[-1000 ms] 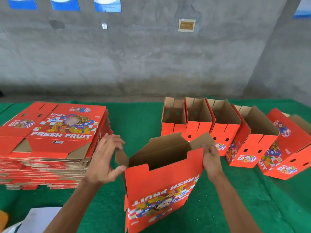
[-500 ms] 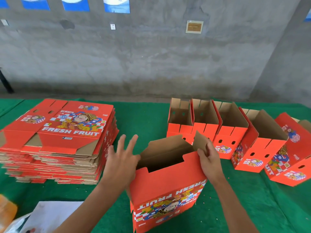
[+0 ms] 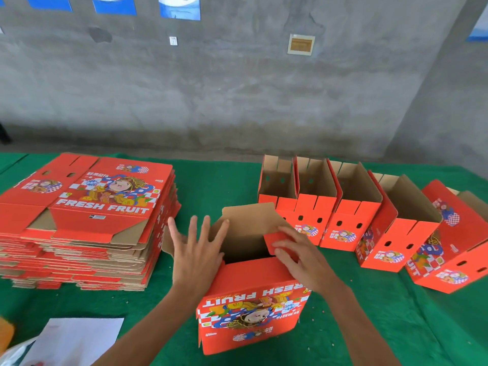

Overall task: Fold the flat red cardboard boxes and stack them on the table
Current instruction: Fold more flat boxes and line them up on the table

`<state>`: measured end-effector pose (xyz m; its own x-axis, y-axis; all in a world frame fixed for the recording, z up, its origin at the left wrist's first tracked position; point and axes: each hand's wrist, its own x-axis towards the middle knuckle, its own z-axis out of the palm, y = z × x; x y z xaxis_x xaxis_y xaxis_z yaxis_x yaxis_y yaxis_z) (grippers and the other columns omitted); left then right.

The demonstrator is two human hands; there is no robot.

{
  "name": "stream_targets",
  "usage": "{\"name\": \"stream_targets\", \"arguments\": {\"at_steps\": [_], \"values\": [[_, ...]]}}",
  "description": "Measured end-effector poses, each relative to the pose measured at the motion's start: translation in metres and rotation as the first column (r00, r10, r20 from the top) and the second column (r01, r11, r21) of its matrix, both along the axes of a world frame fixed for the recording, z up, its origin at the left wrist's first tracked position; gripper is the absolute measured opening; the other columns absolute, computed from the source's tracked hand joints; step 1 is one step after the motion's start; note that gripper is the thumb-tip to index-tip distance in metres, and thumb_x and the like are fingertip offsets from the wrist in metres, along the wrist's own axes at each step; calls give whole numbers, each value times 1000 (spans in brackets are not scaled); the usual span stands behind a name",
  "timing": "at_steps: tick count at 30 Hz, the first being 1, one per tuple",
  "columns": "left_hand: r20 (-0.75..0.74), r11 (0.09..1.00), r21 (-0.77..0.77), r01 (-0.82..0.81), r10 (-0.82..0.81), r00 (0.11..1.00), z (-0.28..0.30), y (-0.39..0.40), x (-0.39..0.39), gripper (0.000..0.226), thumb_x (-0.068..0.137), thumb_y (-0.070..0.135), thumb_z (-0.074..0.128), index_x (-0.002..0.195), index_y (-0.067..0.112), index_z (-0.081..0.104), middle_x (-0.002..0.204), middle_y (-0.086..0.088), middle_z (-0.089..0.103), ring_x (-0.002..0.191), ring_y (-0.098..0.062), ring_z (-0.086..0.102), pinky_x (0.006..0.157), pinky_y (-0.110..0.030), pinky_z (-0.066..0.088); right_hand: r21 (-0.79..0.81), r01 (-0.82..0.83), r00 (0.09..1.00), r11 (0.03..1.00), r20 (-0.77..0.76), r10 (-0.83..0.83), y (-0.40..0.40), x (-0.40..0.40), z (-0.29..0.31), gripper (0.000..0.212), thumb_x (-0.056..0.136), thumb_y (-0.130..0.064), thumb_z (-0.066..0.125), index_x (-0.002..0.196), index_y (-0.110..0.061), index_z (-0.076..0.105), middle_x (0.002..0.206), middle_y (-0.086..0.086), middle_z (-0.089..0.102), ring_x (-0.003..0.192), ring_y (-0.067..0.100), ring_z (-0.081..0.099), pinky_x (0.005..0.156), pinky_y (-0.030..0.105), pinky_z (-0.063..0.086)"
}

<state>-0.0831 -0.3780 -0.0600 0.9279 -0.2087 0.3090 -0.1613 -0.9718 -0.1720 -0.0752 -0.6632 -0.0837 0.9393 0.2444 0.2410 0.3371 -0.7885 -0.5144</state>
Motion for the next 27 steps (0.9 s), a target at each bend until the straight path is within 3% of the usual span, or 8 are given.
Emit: {"name": "stream_targets", "arguments": {"at_steps": [4, 7, 9, 13, 18, 21, 24, 27], "values": [[253, 938, -347, -13, 107, 961, 6, 7, -7, 107, 70, 29, 87, 162, 20, 32, 171, -20, 12, 158, -44, 9, 122, -70, 4, -143, 5, 1000, 990, -26, -9, 6, 6, 6, 61, 101, -42, 58, 157, -41, 35, 161, -20, 25, 144, 12, 27, 116, 38, 35], [249, 695, -703, 154, 37, 968, -6, 0, -19, 101, 83, -3, 72, 164, 20, 17, 173, -9, 0, 151, -37, 33, 107, -52, 50, -154, 25, 990, 988, -134, -46, 8, 11, 14, 86, 95, -42, 64, 162, -44, 10, 164, -19, 16, 145, 16, 23, 114, 42, 38], [127, 610, -780, 142, -68, 990, -16, -5, -29, 87, 93, -2, 62, 161, 35, 21, 167, 0, 30, 124, -30, 62, 83, -43, 59, -140, 23, 984, 990, -171, -47, 9, 15, 18, 100, 91, -42, 68, 163, -43, -1, 164, -14, 17, 143, 18, 25, 110, 44, 42], [12, 691, -708, 145, -194, 981, -37, 1, -28, 19, 102, 37, 61, 120, 37, 67, 114, 22, 70, 116, -2, 60, 122, -54, 30, -60, 82, 970, 995, -224, -94, 8, 20, 18, 113, 86, -41, 76, 163, -35, -6, 154, -7, 25, 137, 17, 35, 108, 42, 44], [-76, 392, -920, -7, -161, 984, -32, 7, -12, 36, 107, 29, 53, 141, 35, 46, 108, 23, 72, 99, 5, 66, 96, -35, 53, 21, 197, 974, 980, -118, -193, 15, 24, 11, 56, 100, -35, 55, 152, -37, 34, 121, -5, 43, 113, 18, 53, 89, 40, 49], [-24, 288, -958, 1, -84, 996, -28, -2, -6, 49, 107, 45, 41, 152, 27, 38, 125, 8, 50, 118, -4, 49, 111, -35, 39, 207, 289, 956, 935, -121, -268, 13, 25, 9, 31, 107, -49, 38, 111, -37, 66, 106, -11, 47, 105, 13, 57, 84, 36, 46], [-137, 359, -930, -73, -154, 979, -26, -5, -1, 52, 100, 66, 33, 147, 48, 45, 152, 3, 30, 143, -16, 22, 118, -40, 23, 227, 269, 962, 936, -118, -248, 8, 23, 4, 37, 90, -68, 58, 94, -32, 68, 112, -16, 48, 115, 10, 50, 94, 34, 45], [-336, 633, -761, -146, -190, 923, -27, 2, 5, 67, 90, 74, 56, 149, 47, 42, 167, 7, 14, 149, -28, 29, 120, -48, 34, 24, 249, 954, 968, -178, -241, 11, 22, 1, 69, 76, -74, 74, 130, -35, 57, 156, -7, 32, 148, 18, 24, 120, 47, 32]]}}
